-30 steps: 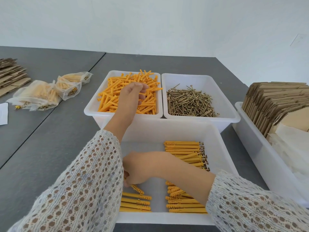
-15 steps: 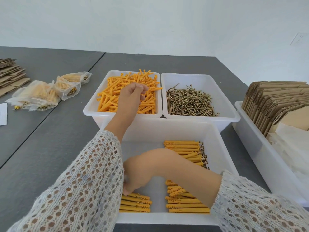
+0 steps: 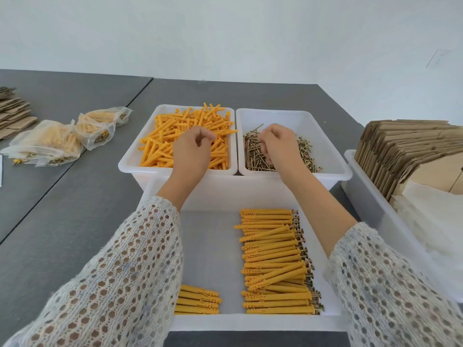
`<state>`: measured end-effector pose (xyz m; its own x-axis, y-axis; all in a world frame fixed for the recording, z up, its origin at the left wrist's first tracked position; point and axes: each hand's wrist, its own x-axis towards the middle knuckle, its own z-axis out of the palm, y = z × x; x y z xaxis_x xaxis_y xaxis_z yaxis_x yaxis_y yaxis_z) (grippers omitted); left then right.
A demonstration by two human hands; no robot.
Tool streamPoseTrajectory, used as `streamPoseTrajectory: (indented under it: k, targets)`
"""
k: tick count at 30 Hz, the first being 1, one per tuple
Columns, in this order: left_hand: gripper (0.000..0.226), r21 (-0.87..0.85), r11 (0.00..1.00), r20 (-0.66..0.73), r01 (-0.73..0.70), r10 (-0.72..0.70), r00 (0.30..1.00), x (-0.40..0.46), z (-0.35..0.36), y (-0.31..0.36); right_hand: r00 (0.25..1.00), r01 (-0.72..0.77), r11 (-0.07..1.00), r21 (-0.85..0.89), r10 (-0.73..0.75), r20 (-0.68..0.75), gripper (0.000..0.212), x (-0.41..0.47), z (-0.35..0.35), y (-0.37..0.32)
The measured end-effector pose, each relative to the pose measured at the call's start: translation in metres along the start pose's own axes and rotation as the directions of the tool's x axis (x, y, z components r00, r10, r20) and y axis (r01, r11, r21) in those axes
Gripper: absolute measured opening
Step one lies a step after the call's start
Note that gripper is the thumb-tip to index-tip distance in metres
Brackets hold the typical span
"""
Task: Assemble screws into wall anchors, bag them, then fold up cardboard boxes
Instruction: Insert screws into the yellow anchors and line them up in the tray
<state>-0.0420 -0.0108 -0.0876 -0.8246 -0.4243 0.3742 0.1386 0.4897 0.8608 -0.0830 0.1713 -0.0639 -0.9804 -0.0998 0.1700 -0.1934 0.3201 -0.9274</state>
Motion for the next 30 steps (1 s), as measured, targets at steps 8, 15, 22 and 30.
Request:
streamPoseTrajectory:
  k: [8,15,22,30]
  targets:
    - [0.036,0.73,0.665,0.173,-0.159,0.045,0.984,-0.014,0.003,-0.005,0.977,-0.09,0.58,-0.81,0.21,0.042,0.023,0.006,0.005,0.022]
    - [0.041,0.733,0.628,0.401,-0.262,-0.087,0.912,-0.009,-0.006,-0.004,0.918,-0.17,0.505,-0.846,0.394,0.051,0.033,0.008,0.006,0.014]
    - [0.037,0.697,0.655,0.445,-0.29,-0.079,0.892,-0.006,-0.009,-0.006,0.891,-0.23,0.521,-0.822,0.453,0.037,0.026,0.013,0.01,0.016]
    - [0.035,0.673,0.686,0.419,-0.277,-0.046,0.907,-0.007,-0.009,-0.005,0.871,-0.172,0.615,-0.77,0.46,0.173,0.021,0.023,0.009,0.023]
